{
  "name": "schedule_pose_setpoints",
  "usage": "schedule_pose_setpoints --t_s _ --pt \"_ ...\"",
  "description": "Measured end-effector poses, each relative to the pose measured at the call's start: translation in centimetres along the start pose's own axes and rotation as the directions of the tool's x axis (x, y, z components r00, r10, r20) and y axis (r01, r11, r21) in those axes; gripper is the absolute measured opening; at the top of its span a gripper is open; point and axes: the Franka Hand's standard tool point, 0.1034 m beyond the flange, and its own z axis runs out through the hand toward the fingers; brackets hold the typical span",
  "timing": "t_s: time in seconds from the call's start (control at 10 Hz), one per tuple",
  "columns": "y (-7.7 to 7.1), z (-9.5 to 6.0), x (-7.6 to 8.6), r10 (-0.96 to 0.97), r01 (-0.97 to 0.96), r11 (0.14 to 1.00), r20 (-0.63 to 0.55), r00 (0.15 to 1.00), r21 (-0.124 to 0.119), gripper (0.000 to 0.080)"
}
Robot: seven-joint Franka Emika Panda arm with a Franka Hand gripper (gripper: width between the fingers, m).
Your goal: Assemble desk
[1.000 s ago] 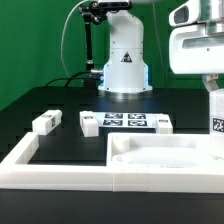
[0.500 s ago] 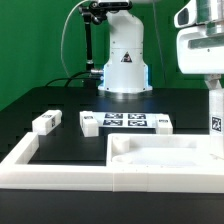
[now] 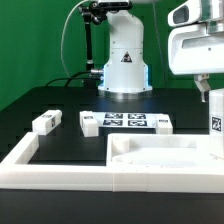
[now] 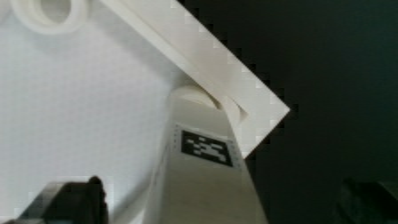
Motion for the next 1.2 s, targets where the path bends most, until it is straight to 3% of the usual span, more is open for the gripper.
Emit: schedule_pose_setpoints --t_s 0.3,0.6,0.8,1.0,1.2 --pt "0.3 0.0 0.2 -0.337 0.338 0.941 0.007 0.941 -0.033 0.0649" --pt "0.6 0.0 0.6 -0.624 0.624 0.781 0.016 0.782 -0.038 0.0649" --pt "0.7 0.2 0.8 -0.780 0.780 0.625 0.026 0.626 -0.040 0.0649" --pt "0.7 0.1 1.1 -0.886 0.886 0.461 0.036 0.463 -0.052 0.0649" --pt "0.6 0.1 1.1 -0.892 0.893 0.448 0.035 0.450 -0.050 0.0636"
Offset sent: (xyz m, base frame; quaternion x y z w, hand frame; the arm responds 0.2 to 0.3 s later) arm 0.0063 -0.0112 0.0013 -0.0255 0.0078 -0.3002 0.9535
